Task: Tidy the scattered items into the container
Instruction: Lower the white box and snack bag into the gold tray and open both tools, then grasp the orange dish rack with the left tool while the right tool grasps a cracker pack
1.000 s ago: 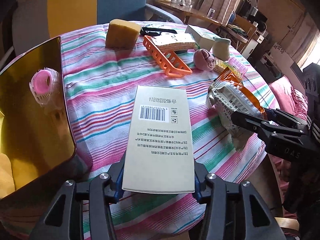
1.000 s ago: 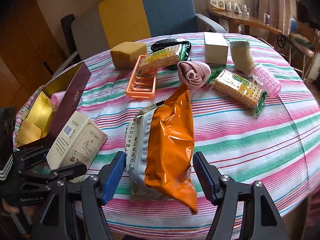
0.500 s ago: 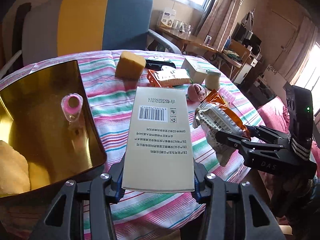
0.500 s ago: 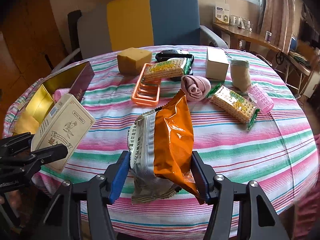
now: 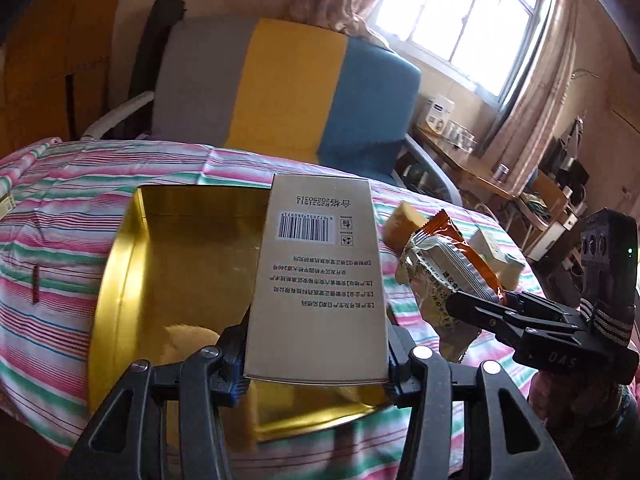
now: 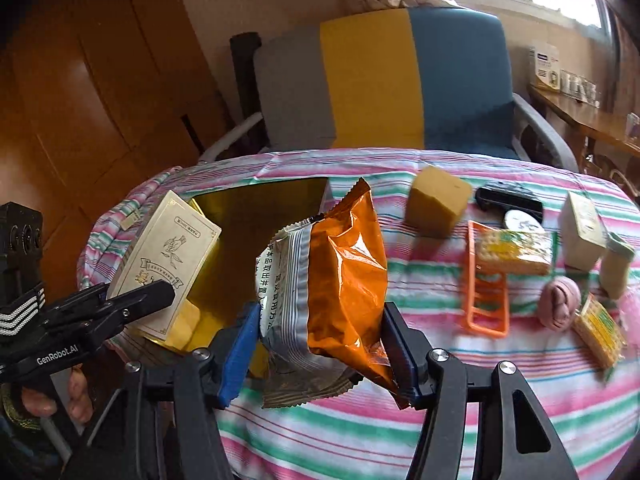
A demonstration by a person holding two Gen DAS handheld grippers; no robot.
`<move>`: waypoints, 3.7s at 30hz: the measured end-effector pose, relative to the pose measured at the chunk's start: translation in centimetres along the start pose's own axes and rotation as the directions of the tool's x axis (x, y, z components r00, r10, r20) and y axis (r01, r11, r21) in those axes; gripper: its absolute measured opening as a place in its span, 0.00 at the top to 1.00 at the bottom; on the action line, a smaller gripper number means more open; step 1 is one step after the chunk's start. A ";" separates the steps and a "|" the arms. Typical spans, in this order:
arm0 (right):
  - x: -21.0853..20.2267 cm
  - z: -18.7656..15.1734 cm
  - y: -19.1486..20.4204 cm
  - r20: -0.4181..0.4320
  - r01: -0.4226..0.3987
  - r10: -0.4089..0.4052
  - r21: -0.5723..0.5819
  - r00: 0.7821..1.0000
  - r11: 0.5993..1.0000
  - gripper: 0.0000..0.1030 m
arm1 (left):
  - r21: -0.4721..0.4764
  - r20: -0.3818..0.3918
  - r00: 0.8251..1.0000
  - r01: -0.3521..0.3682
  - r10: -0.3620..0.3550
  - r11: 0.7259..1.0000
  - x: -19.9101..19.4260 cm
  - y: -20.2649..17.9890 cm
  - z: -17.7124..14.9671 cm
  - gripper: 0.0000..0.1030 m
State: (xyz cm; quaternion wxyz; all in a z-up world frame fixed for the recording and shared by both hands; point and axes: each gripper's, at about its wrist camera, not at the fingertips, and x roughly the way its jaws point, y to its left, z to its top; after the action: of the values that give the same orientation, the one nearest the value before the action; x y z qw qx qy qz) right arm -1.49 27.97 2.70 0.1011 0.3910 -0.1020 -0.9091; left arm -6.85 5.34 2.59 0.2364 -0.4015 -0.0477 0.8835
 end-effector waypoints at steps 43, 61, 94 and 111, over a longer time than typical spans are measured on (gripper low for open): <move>-5.0 -9.9 -15.9 -0.035 0.188 -0.192 0.449 0.981 0.873 0.34 | 0.186 -0.257 0.948 0.239 -0.188 0.953 5.8 -15.6 -4.0 0.41; -6.6 -11.6 -21.4 0.034 0.141 -0.183 0.502 0.983 0.854 0.30 | 0.222 -0.371 0.927 0.140 -0.049 0.965 18.6 -22.1 -1.6 0.47; -0.2 -8.9 -17.7 0.042 -0.110 0.105 0.575 0.994 0.811 0.28 | 0.203 -0.446 0.886 0.236 -0.124 0.950 11.0 -17.4 -10.1 0.85; -5.3 -9.3 -16.9 0.150 -0.078 -0.008 0.554 0.989 0.829 0.78 | 0.203 -0.428 0.896 0.222 -0.117 0.954 9.4 -16.0 -11.7 0.80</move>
State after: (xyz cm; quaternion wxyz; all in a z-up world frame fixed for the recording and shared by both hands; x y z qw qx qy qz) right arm 7.11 44.55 -4.37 -0.0087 0.3338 -0.3773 -0.8638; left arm 2.47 22.55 -7.39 0.3659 -0.5399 0.0783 0.7540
